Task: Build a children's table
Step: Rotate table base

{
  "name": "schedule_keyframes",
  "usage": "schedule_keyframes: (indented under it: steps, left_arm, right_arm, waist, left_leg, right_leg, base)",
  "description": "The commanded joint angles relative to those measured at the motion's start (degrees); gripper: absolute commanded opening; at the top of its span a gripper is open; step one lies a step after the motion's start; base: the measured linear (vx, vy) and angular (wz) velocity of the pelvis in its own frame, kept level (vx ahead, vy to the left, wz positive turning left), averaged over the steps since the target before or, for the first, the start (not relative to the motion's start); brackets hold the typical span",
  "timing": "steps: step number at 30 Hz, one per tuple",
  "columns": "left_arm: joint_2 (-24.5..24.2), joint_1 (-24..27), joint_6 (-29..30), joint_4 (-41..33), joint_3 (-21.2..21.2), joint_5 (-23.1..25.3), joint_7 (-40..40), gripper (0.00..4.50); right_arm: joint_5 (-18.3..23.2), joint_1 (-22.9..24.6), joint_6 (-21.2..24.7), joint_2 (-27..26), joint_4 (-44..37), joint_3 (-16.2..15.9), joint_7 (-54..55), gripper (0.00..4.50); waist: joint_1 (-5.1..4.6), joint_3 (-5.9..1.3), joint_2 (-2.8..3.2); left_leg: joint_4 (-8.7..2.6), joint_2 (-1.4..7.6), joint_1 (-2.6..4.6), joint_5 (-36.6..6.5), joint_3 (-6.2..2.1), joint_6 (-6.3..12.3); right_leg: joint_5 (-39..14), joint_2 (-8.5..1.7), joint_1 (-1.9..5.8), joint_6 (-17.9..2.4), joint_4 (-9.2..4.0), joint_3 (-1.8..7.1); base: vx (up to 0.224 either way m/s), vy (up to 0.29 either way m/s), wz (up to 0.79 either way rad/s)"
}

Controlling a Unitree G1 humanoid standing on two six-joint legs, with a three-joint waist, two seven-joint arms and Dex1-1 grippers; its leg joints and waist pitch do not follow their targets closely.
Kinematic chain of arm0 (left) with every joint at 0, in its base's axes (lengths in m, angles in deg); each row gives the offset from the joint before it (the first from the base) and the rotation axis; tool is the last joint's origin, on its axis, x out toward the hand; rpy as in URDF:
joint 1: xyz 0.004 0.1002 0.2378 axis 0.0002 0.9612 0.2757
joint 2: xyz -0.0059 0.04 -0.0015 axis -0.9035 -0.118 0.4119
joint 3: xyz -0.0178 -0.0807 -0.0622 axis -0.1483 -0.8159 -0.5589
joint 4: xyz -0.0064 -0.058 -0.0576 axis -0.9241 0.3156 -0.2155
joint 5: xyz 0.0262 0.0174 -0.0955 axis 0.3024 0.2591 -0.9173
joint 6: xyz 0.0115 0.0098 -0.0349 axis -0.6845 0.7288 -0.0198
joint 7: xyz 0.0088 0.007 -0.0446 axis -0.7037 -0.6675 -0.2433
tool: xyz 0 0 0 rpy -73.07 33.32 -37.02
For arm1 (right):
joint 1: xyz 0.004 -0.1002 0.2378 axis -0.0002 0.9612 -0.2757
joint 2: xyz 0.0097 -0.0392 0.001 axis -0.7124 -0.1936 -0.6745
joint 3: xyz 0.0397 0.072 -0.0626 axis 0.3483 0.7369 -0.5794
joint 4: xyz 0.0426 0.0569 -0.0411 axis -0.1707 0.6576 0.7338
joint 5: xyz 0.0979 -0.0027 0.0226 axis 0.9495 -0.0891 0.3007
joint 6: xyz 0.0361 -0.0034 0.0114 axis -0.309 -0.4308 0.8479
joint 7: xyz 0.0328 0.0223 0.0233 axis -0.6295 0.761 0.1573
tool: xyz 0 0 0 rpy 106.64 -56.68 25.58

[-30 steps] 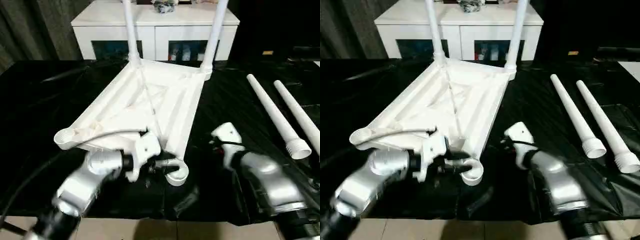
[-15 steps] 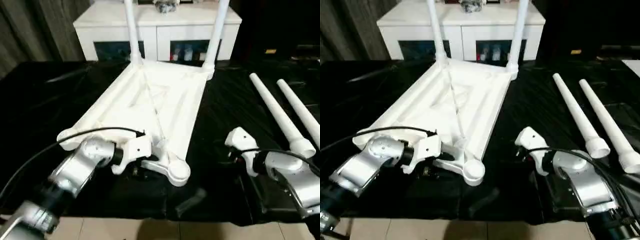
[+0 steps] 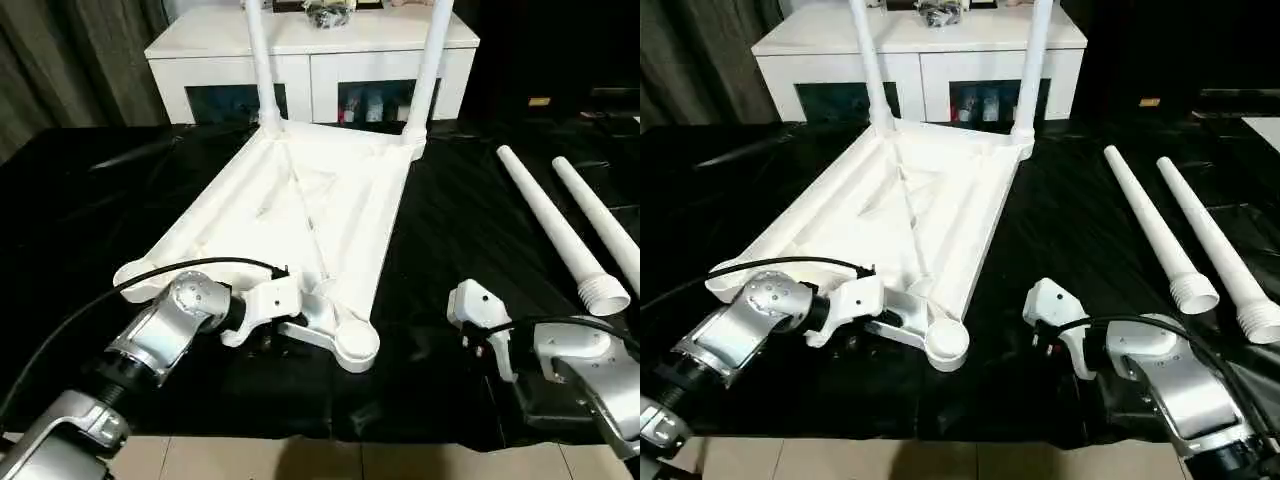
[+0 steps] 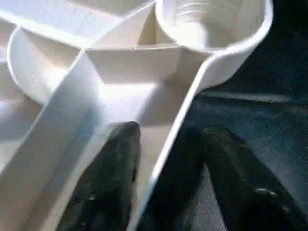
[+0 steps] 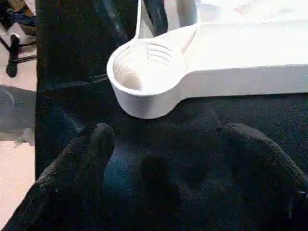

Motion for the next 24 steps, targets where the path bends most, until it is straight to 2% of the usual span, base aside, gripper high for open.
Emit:
schedule_keyframes:
  steps: [1, 3, 8, 12, 13, 15, 17, 19, 21, 24]
  left_arm:
    - [-0.04, 0.57, 1.32, -1.43, -0.89, -1.68, 2.11, 2.04]
    - [0.04, 0.73, 1.52, -1.75, -1.02, -1.97, 2.27, 2.02]
    - [-0.3, 1.43, 4.69, -3.89, -1.11, -2.74, 3.11, 1.62]
    - [-1.76, 2.17, 9.06, -4.78, -0.26, 0.09, 1.0, 1.21]
    - [-1.96, 2.38, 9.44, -4.89, -0.22, 0.46, 0.54, 1.13]
    - [-2.68, 3.45, 11.38, -6.32, -0.43, 0.92, -0.75, 0.97]
    - [-3.31, 4.71, 12.98, -8.33, -0.99, 1.78, -2.9, 0.94]
    - [-4.31, 8.45, 17.78, -13.86, -2.39, 2.5, -6.27, 0.82]
    - [-4.95, 9.96, 19.91, -16.07, -2.57, 2.9, -7.12, 0.73]
    - [-5.4, 13.8, 26.17, -21.47, -4.57, 4.05, -11.03, 0.57]
  right_arm:
    - [0.62, -0.06, 0.42, 0.36, -1.53, -0.12, -0.49, 3.85]
    - [0.66, -0.12, 0.53, 0.38, -1.57, -0.1, -0.54, 3.85]
    - [0.73, -0.46, 0.61, 0.62, -1.37, -0.27, -0.61, 3.85]
    - [0.47, -0.39, 0.6, 0.6, -1.3, -0.35, -0.48, 3.85]
    - [0.44, -0.35, 0.56, 0.56, -1.23, -0.31, -0.4, 3.85]
    - [0.1, -0.28, 0.35, 0.53, -1.0, -0.25, -0.08, 3.85]
    - [0.01, -0.22, 0.41, 0.52, -1.04, -0.16, 0.14, 3.85]
    - [-0.26, -0.13, 0.42, 0.42, -0.8, 0.11, 0.83, 3.85]
    - [-0.27, -0.02, 0.43, 0.42, -0.83, 0.11, 0.9, 3.85]
    - [-0.36, 0.12, 0.32, 0.35, -0.69, 0.03, 1.17, 3.85]
  waist:
    - [0.3, -3.45, -0.92]
    - [0.33, -3.46, -0.82]
    - [0.35, -3.46, -0.88]
    - [0.15, -3.36, -0.94]
    - [0.06, -3.29, -0.88]
    - [-0.16, -3.21, -0.69]
    - [-0.38, -3.19, -0.69]
    - [-0.76, -3.12, -0.85]
    - [-1.08, -3.09, -0.65]
    - [-1.69, -2.9, -0.92]
  left_leg:
    - [-4.09, 1.75, 0.33, -13.44, -0.39, 3.32]
    - [-4.07, 1.75, 0.31, -12.85, -0.4, 3.6]
    - [-4.01, 1.8, 0.32, -12.1, -0.37, 4.1]
    - [-4.06, 1.75, 0.27, -12.32, -0.38, 3.97]
    - [-4.14, 1.72, 0.29, -13.0, -0.44, 3.75]
    - [-4.26, 1.71, 0.08, -13.34, -0.56, 3.42]
    - [-4.34, 1.7, 0.03, -14.01, -0.62, 3.26]
    - [-4.47, 1.69, -0.16, -14.54, -0.75, 3.01]
    - [-4.37, 1.66, 0.12, -15.29, -0.63, 3.04]
    - [-4.52, 1.6, -0.13, -16.22, -0.75, 3.17]
  right_leg:
    - [-11.21, -2.43, 2.92, -15.31, -3.62, 1.56]
    - [-10.71, -2.41, 2.89, -15.48, -3.57, 1.52]
    - [-9.81, -2.41, 2.92, -15.72, -3.46, 1.51]
    - [-10.92, -2.37, 2.95, -15.21, -3.53, 1.53]
    - [-12.8, -2.43, 2.95, -14.71, -3.78, 1.51]
    - [-13.09, -2.41, 3.07, -14.52, -3.73, 1.47]
    - [-13.94, -2.39, 3.09, -14.09, -3.84, 1.4]
    - [-15.78, -2.47, 3.23, -13.18, -3.94, 1.28]
    - [-17.26, -2.36, 2.91, -13.09, -4.16, 1.37]
    - [-19.16, -2.24, 2.95, -12.51, -4.32, 1.25]
  base:
    - [0.0, 0.0, 0.0]
    - [0.0, 0.0, 0.0]
    - [0.0, 0.0, 0.0]
    - [0.0, 0.0, 0.0]
    - [0.0, 0.0, 0.0]
    - [0.0, 0.0, 0.0]
    - [0.0, 0.0, 0.0]
    - [0.0, 0.0, 0.0]
    - [0.0, 0.0, 0.0]
    - [0.0, 0.0, 0.0]
